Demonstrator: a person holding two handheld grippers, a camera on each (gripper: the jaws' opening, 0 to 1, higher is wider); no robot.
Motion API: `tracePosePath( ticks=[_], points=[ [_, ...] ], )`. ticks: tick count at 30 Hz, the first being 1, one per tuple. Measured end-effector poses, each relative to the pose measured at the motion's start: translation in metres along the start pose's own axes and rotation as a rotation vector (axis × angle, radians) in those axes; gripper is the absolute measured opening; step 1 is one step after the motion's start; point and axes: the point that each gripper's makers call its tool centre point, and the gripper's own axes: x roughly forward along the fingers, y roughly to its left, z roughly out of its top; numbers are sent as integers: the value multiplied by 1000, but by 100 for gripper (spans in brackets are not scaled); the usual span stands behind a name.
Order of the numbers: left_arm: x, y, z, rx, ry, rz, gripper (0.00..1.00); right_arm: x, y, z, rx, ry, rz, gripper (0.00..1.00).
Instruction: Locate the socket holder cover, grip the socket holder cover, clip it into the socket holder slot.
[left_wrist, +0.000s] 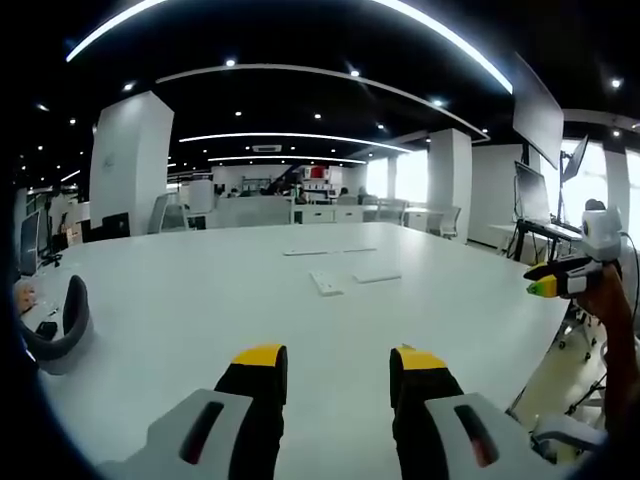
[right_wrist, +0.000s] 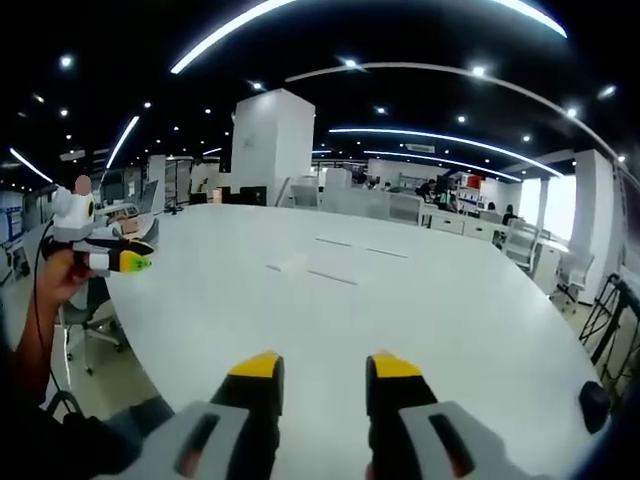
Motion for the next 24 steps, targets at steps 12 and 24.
tracePosePath(
  ticks=[12,24],
  points=[
    [-1,-10,-5,3,3,-12,41,-3,0,-4,-2,3,-6,34],
    [-4,-9,-10,4,4,-4,41,-5,2,-6,-2,4,-5,34]
  ],
)
